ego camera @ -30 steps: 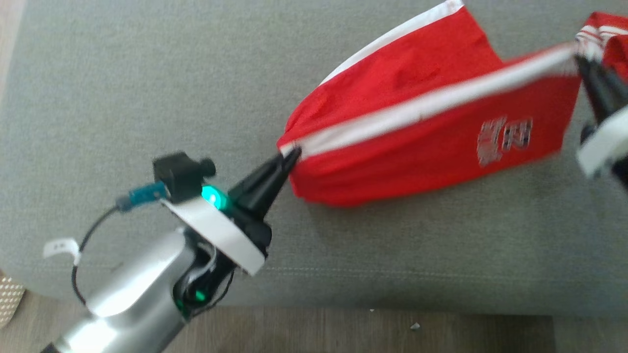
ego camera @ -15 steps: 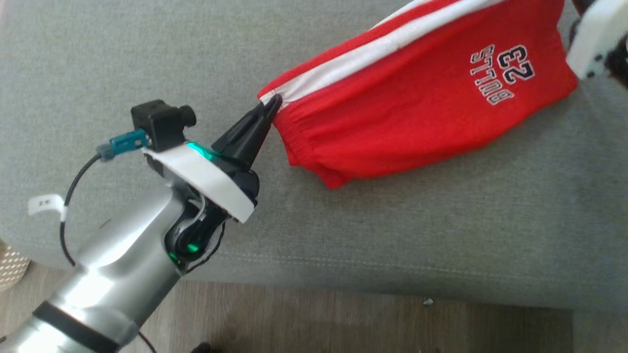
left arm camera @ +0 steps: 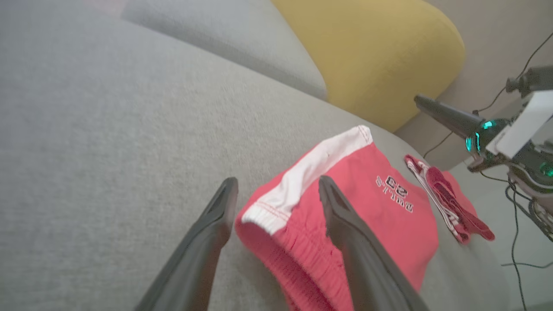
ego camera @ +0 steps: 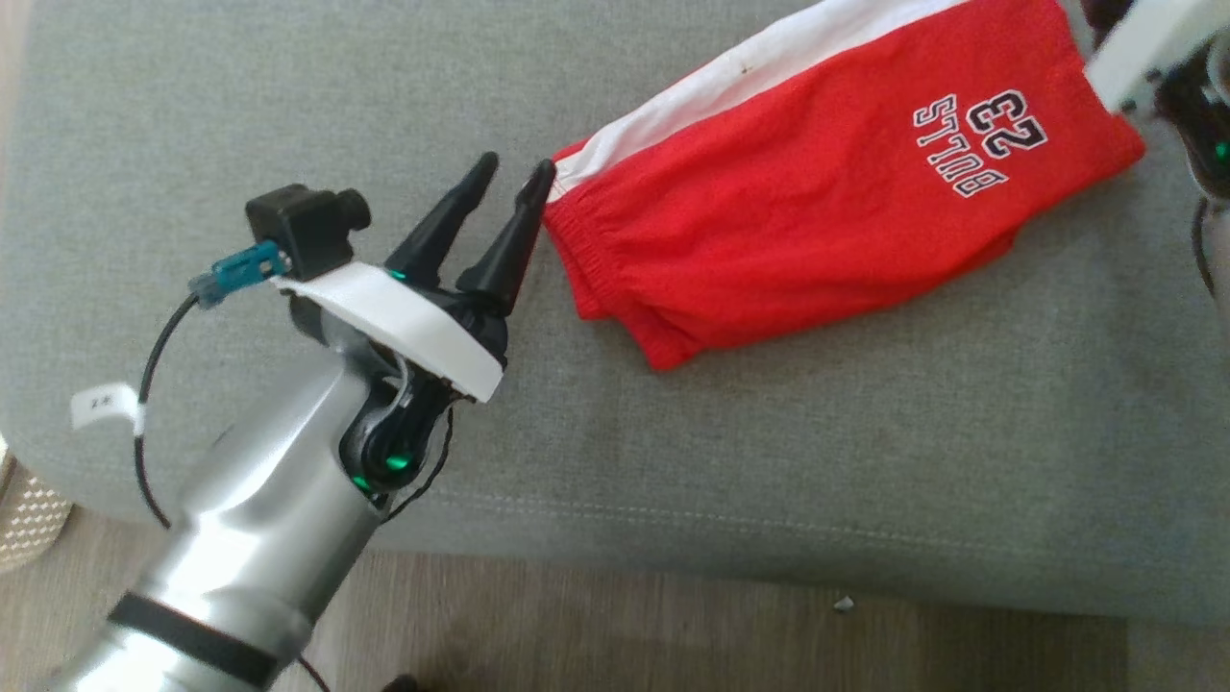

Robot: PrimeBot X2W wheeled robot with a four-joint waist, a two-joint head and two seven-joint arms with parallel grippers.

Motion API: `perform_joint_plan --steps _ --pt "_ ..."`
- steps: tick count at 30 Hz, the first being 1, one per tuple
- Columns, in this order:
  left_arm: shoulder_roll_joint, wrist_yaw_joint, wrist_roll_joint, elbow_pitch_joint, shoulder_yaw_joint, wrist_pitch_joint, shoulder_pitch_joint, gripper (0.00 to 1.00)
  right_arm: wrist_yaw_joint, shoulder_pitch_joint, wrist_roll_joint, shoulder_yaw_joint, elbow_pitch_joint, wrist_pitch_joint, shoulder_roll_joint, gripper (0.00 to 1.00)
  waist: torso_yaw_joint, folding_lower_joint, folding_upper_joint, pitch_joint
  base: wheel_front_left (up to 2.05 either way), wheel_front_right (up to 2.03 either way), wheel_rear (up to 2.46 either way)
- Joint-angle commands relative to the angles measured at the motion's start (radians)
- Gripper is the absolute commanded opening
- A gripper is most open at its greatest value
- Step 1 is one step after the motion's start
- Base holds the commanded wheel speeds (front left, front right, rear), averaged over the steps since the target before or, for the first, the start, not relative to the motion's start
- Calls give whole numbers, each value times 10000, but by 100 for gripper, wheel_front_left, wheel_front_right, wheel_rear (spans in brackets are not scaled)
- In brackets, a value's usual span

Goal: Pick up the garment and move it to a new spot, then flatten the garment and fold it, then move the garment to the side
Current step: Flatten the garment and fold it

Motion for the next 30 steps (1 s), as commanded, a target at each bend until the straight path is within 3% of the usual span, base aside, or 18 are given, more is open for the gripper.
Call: perform_joint_plan --steps 1,4,9,13,20,27,28,29,30 --pt "181 88 293 -316 546 -124 105 100 -11 404 36 -17 -241 -90 -26 100 10 -1 0 -198 0 0 0" --pt "-91 623 1540 -849 1412 -124 900 100 -11 1040 -31 -214 2 -104 -243 100 58 -1 0 -522 0 0 0" --pt "-729 2020 4132 -2304 2769 -124 2506 100 -11 1630 -167 -745 511 -119 -414 100 321 -1 0 -803 0 0 0" --pt "-1383 2637 5815 -3465 3473 -124 3691 100 -11 1725 -715 -1043 1022 -81 -460 100 710 -1 0 -823 0 0 0" --pt "-1966 2728 7858 -4502 3562 -124 4862 100 -11 1444 -1551 -1588 2158 60 -695 100 1406 -1 0 -732 0 0 0" --pt "-2095 2577 8571 -4540 3668 -124 5001 100 -11 1006 -2105 -1611 3138 393 -657 100 1646 -1 0 -602 0 0 0" --pt "-2104 2531 8618 -4524 3674 -124 4994 100 -11 941 -2130 -1580 3266 443 -620 96 1657 -1 0 -569 0 0 0" --pt "-2111 2487 8663 -4502 3674 -124 4980 100 -11 891 -2151 -1516 3381 502 -586 56 1670 -1 0 -537 0 0 0" --pt "-2118 2454 8695 -4482 3679 -124 4964 100 -11 857 -2148 -1444 3478 538 -545 28 1679 -1 0 -524 0 0 0"
